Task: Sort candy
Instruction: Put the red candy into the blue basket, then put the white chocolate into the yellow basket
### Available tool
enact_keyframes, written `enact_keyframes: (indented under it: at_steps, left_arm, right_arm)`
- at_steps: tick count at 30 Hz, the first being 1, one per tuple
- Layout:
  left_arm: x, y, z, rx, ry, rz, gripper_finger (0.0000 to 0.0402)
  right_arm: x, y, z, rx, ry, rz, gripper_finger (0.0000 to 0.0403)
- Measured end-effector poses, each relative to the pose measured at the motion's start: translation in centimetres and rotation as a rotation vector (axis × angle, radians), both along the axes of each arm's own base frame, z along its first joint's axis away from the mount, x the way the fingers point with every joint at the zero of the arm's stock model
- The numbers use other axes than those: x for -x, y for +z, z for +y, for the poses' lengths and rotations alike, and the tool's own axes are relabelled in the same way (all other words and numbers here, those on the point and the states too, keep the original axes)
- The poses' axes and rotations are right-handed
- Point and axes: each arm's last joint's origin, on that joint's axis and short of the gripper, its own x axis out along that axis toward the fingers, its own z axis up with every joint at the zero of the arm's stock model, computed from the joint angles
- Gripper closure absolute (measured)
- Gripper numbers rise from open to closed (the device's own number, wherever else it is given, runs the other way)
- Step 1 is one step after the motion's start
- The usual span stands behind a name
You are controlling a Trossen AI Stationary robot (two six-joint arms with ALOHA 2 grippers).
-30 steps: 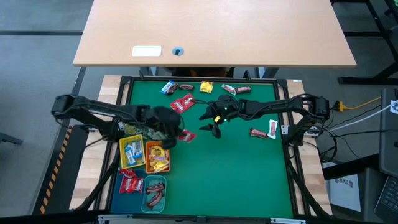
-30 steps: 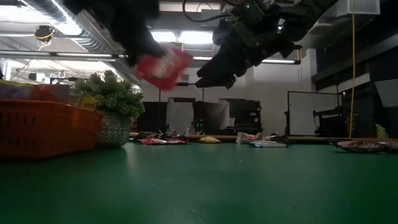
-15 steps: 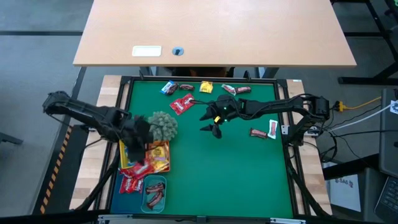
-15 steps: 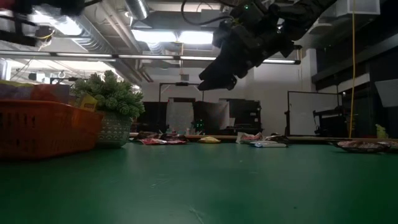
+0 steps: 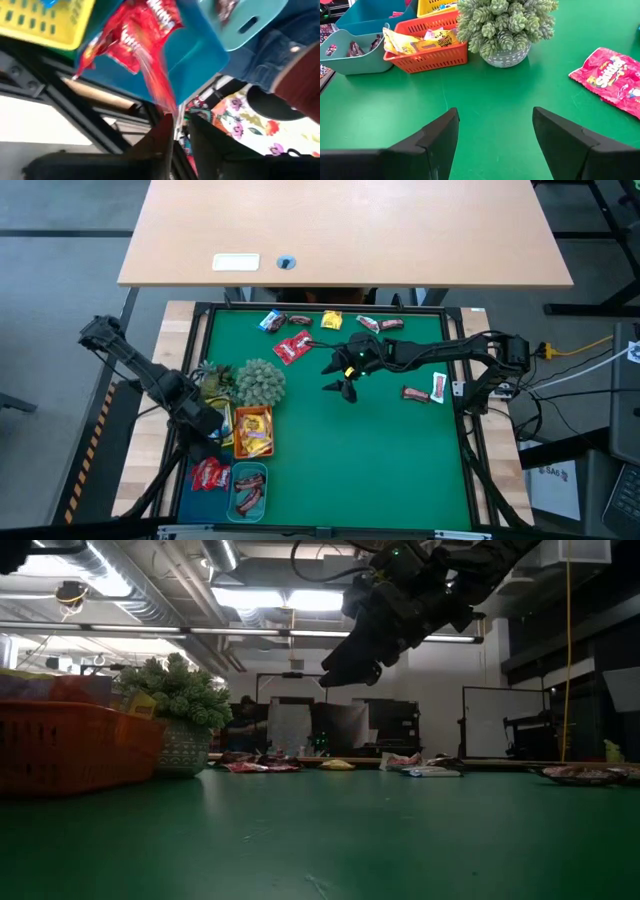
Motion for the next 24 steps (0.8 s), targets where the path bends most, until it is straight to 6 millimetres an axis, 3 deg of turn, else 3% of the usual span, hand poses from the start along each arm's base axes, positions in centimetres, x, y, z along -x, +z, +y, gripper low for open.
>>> enact_keyframes:
  at_steps: [5, 10, 18, 24]
  left_arm:
    - [0.4, -0.2, -0.2, -0.057, -0.007, -0.013, 0.0310]
    - [-0.3, -0.3, 0.2, -0.250, 0.040, -0.212, 0.0297]
    - [-2.3, 0.2, 1.5, -0.670, 0.030, -0.649, 0.0298]
    - [-3.5, 0.6, 2.8, -0.848, 0.017, -0.758, 0.0298]
  right_arm:
    - [0.2, -0.3, 0.0, -0.004, 0.001, 0.036, 0.0150]
    - [0.8, -0.1, -1.1, 0.055, -0.015, 0.100, 0.0150]
    - [3.3, 0.7, -4.6, 0.331, -0.179, 0.489, 0.0150]
    - [5.7, -0.3, -7.1, 0.293, -0.191, 0.676, 0.0150]
